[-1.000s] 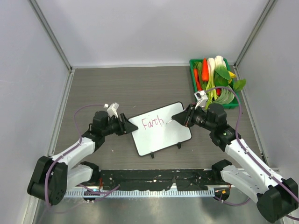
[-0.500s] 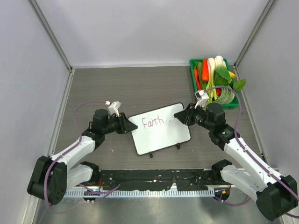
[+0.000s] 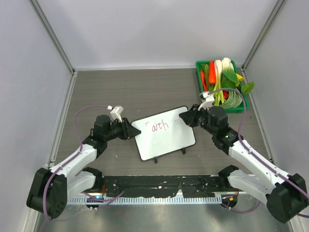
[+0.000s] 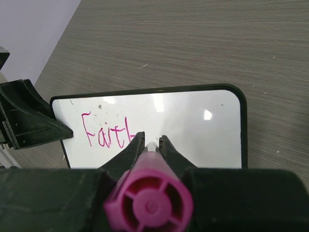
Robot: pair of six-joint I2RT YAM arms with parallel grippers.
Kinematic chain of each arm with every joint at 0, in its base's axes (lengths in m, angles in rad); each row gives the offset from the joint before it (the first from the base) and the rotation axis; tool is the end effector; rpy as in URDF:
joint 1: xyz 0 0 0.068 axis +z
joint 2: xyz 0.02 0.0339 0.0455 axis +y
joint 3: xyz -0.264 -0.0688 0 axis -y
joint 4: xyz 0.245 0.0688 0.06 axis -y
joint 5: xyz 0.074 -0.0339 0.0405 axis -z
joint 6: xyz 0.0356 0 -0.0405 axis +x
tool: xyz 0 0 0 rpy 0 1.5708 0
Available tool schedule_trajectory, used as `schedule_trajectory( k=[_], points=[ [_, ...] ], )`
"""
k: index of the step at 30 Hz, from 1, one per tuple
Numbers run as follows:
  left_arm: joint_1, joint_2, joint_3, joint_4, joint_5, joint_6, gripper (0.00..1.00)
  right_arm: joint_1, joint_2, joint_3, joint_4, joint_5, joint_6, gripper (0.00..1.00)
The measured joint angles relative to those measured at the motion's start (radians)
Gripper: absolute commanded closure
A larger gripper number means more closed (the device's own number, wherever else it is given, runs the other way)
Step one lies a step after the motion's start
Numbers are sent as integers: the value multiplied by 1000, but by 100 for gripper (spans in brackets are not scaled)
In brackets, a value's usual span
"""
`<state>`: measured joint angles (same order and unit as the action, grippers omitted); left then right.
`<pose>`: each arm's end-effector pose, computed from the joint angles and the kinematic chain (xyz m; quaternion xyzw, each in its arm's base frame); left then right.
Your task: Write a sentence on the whiteboard
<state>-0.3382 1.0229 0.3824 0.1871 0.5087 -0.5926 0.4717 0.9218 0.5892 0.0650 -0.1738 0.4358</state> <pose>0.1916 -0.0858 0.1945 0.0282 0.8310 -0.4209 0.3627 0.1903 0.1040 0.2717 -0.0668 0.7910 0.3269 0.5128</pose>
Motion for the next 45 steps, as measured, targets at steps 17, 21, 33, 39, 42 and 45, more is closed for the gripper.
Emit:
schedule_trajectory(
  k=[17, 21, 33, 39, 42, 45],
  points=[
    [0, -5, -7, 10, 0, 0, 79, 277, 85, 29, 51, 383, -122, 99],
    [0, -5, -8, 11, 0, 0, 81, 280, 112, 30, 67, 397, -124, 98],
    [0, -5, -9, 14, 0, 0, 86, 280, 140, 30, 114, 402, -116, 98],
    [0, -5, -9, 15, 0, 0, 88, 280, 161, 30, 115, 409, -113, 99],
    [0, -4, -9, 15, 0, 0, 89, 282, 161, 30, 115, 413, -112, 98],
    [0, -4, -9, 15, 0, 0, 89, 282, 161, 30, 115, 415, -112, 98]
  ],
)
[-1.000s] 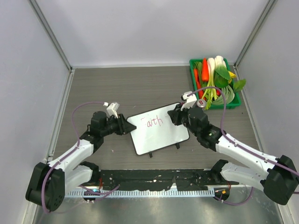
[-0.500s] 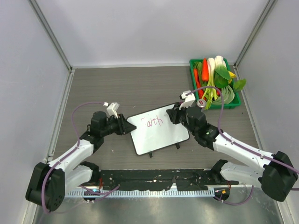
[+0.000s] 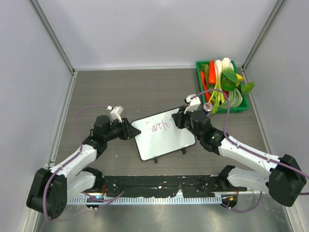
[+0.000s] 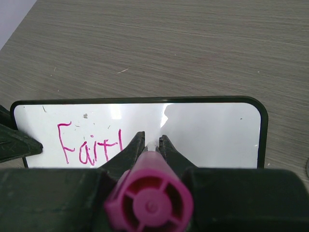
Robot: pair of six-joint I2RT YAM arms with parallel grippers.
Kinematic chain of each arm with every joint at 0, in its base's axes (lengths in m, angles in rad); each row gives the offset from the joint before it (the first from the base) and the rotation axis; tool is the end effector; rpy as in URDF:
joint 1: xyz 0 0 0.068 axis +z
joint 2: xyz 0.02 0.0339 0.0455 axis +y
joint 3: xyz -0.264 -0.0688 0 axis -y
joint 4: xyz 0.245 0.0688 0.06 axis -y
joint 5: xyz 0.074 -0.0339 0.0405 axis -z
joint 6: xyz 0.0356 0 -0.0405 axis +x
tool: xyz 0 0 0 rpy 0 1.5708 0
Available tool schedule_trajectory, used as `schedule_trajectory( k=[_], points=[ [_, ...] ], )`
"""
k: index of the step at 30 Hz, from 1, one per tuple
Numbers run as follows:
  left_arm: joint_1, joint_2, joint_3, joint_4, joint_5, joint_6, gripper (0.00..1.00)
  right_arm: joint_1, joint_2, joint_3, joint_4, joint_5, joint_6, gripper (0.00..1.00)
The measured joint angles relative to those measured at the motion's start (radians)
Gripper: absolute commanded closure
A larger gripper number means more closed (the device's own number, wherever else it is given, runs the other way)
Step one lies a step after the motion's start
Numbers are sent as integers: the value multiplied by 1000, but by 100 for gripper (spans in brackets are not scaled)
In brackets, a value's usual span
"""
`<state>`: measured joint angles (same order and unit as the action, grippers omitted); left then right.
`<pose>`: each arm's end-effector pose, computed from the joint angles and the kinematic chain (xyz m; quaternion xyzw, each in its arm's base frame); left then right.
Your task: Write a sentence on the whiteboard
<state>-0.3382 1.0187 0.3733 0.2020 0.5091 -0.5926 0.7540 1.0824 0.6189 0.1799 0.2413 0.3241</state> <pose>0.1907 -0.0855 0.1938 0.0297 0.8285 -0.4223 0.3666 0.1854 0.1624 0.2604 -0.0988 0.7913 0.2232 0.5607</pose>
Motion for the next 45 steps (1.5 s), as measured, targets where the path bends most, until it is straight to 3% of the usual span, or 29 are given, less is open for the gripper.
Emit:
schedule_trajectory(
  k=[33, 45],
  points=[
    [0, 2, 0, 4, 2, 0, 92, 18, -53, -50, -38, -30, 33, 98],
    [0, 2, 0, 5, 4, 0, 93, 18, -31, 55, -28, 10, 37, 99]
  ],
)
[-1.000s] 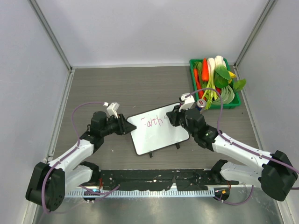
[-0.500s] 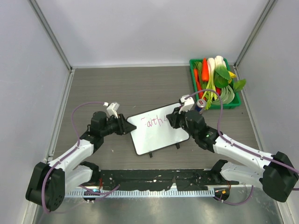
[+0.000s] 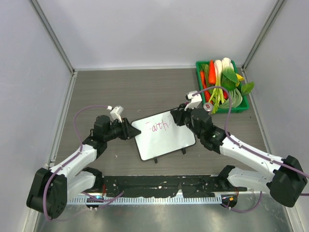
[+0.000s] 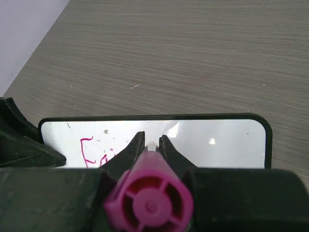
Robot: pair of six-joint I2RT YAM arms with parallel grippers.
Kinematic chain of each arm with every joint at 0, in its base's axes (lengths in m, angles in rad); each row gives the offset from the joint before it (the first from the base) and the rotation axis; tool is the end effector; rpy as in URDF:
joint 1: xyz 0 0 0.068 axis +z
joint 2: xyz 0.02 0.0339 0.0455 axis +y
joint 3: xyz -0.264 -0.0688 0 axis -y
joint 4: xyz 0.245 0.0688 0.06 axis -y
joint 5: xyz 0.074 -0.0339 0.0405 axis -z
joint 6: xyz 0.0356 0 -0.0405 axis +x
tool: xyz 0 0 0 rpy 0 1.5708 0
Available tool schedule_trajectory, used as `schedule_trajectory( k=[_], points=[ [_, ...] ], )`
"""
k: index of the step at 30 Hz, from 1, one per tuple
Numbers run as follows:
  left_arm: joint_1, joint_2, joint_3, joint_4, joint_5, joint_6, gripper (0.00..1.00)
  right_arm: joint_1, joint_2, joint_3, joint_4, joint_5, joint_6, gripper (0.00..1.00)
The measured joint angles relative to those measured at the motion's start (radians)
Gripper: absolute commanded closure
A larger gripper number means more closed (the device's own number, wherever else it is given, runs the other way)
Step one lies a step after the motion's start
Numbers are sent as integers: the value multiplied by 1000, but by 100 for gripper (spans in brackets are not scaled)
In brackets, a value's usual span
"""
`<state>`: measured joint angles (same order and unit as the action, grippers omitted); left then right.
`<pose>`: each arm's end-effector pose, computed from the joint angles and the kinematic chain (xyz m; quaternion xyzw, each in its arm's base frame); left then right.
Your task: Write a sentence on the whiteboard
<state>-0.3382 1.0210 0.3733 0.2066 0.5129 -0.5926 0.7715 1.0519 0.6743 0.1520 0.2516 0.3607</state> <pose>0.1910 -0.0857 0.1938 0.0310 0.8277 -0.4238 0.3666 0.1816 0.1642 0.2839 -0.0818 0.7757 0.2487 0.5743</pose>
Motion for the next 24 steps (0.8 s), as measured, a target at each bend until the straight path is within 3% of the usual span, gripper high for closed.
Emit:
schedule_trajectory(
  k=[24],
  points=[
    [0, 5, 0, 4, 0, 0, 97, 0, 66, -23, 26, 66, 1, 99]
  ],
)
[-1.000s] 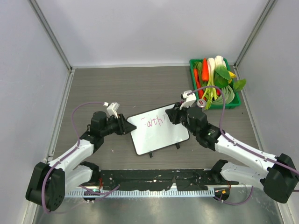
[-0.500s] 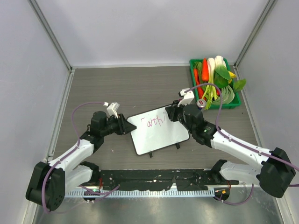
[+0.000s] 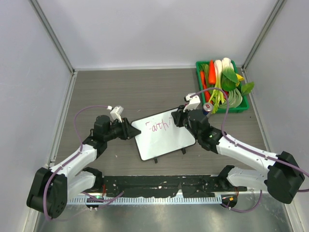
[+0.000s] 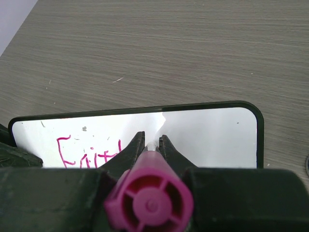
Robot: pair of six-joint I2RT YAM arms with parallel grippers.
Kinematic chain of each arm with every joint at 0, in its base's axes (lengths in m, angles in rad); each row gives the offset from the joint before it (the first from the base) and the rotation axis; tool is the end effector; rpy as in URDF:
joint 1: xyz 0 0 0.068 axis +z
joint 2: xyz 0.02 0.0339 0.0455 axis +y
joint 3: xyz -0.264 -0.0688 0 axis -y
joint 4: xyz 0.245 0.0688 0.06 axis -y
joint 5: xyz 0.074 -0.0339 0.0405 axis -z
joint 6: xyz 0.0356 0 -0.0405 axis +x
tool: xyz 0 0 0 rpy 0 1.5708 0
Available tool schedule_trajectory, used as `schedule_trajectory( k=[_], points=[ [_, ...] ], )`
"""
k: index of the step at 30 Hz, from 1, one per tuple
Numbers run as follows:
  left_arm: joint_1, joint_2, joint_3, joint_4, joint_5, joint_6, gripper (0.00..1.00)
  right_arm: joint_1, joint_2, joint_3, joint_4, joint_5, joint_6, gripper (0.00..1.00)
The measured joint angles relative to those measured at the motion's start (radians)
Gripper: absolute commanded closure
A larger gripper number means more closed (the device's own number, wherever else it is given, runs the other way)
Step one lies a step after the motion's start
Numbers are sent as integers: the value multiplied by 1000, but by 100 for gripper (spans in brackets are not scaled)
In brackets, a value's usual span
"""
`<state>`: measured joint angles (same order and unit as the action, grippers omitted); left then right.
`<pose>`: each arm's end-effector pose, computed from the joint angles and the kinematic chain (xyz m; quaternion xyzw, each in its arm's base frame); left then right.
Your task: Write a sentence on the whiteboard
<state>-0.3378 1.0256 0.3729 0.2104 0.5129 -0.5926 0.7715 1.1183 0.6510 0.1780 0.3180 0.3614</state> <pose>0.1915 -0.0858 0.1931 0.0307 0.8280 -0.4236 0.3662 0.1896 0.1689 0.2634 -0.0685 0.7942 0.2097 0.5662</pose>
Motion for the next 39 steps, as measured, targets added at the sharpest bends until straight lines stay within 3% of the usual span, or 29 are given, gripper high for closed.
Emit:
schedule_trajectory(
  k=[14, 39],
  points=[
    [0, 0, -1, 3, 2, 0, 98, 2, -67, -27, -14, 10, 0, 99],
    [1, 0, -2, 3, 2, 0, 100, 2, -51, -55, 9, 13, 8, 99]
  ],
)
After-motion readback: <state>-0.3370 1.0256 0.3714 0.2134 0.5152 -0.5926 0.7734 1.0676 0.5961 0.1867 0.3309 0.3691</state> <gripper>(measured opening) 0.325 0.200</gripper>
